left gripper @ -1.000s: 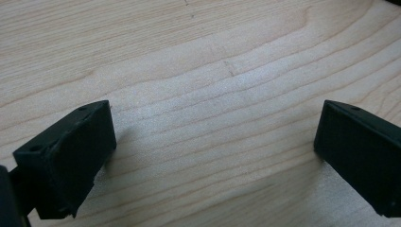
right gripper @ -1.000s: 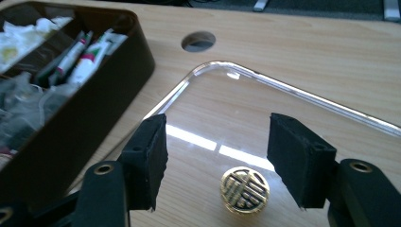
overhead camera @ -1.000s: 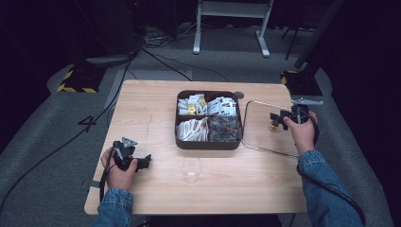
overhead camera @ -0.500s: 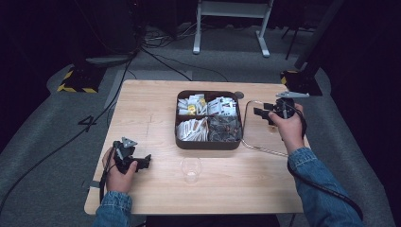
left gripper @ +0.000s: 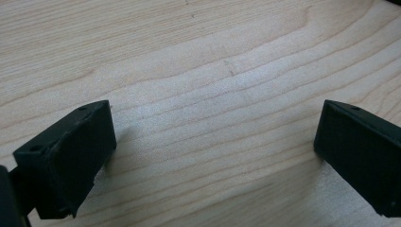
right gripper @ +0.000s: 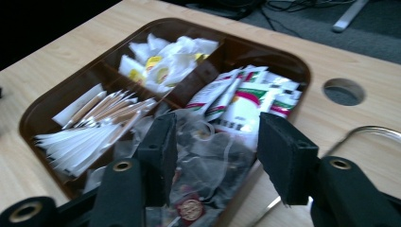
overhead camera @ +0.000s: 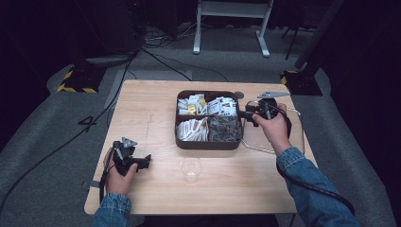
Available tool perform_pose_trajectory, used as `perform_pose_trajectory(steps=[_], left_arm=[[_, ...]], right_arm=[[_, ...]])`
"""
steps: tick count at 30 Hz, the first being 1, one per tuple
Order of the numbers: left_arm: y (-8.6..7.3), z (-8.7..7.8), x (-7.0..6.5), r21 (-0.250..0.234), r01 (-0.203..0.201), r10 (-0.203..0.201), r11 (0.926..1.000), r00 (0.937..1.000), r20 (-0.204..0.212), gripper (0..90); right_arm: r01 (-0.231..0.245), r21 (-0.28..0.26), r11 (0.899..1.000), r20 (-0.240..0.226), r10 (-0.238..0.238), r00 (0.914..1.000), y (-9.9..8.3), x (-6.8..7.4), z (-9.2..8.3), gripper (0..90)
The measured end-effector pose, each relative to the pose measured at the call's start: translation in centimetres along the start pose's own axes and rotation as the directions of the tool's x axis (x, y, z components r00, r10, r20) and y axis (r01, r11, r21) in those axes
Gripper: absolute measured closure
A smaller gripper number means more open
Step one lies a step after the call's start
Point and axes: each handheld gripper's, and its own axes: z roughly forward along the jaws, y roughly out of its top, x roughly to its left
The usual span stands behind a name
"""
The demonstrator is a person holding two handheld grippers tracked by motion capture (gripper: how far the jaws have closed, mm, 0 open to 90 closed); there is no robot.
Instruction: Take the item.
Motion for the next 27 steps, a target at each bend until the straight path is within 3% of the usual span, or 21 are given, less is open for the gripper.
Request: perform_pose_trajectory(steps=[15, 27], left_arm=[[0.0, 0.0, 0.0, 0.000, 0.000, 0.000, 1.0000, 1.0000, 0.000, 0.2], [0.0, 0.0, 0.0, 0.000, -0.001, 0.001, 1.0000, 1.0000, 0.001, 0.2]], right_arm=[[0.047, 0.070, 0.996, -0.071, -0.042, 0.9966, -0.3, 3.4, 3.5, 51.9], [0.075, 0.135, 0.988, -0.086, -0.063, 0.9943, -1.3, 4.5, 6.1, 53.0]])
